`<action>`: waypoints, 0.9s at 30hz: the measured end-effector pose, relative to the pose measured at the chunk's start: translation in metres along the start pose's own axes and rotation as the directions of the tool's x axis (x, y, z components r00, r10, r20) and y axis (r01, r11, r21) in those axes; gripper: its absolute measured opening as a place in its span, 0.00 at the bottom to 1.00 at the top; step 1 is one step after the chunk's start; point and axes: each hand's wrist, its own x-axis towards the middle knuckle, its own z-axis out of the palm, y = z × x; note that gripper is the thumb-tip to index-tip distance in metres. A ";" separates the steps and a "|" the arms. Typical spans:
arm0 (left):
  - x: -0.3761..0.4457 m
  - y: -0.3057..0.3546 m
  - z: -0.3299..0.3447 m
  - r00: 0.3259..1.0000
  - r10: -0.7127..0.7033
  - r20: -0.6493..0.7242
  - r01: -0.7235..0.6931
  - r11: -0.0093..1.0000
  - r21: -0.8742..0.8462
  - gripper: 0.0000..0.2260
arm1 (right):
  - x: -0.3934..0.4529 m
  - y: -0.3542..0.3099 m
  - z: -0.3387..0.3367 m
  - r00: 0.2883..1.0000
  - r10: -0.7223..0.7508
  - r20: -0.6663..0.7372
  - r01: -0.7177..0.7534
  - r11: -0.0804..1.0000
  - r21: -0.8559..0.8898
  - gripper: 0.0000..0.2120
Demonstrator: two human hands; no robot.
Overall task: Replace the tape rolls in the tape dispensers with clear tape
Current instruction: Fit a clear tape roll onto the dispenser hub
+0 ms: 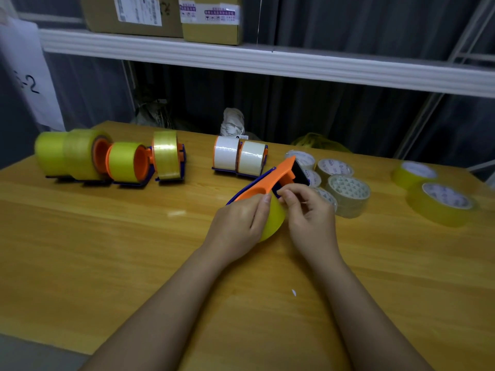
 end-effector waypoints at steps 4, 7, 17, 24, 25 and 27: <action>0.000 0.000 -0.001 1.000 -0.005 -0.007 0.005 1.000 0.000 0.13 | 0.000 -0.007 -0.005 0.996 0.001 0.092 -0.007 0.998 0.064 0.04; 0.000 -0.001 -0.003 1.000 -0.012 0.003 0.012 1.000 0.019 0.15 | -0.001 -0.007 -0.002 0.997 -0.012 0.078 0.011 1.000 0.022 0.04; -0.002 0.004 -0.004 1.000 -0.005 0.019 0.004 0.999 0.042 0.12 | -0.003 -0.003 0.003 1.000 -0.028 0.004 0.028 0.991 -0.133 0.07; 0.000 0.001 -0.002 1.000 -0.019 -0.004 0.019 1.000 0.023 0.13 | 0.000 -0.007 -0.002 0.994 0.087 0.068 -0.088 0.996 0.024 0.07; 0.000 0.000 -0.002 1.000 -0.022 -0.010 0.022 0.999 0.025 0.13 | 0.000 -0.008 -0.001 0.994 0.068 0.080 -0.068 0.998 -0.007 0.05; 0.000 -0.001 -0.001 1.000 -0.026 -0.018 0.026 0.999 0.032 0.13 | -0.001 -0.008 0.000 0.993 0.067 0.095 -0.065 0.998 -0.023 0.04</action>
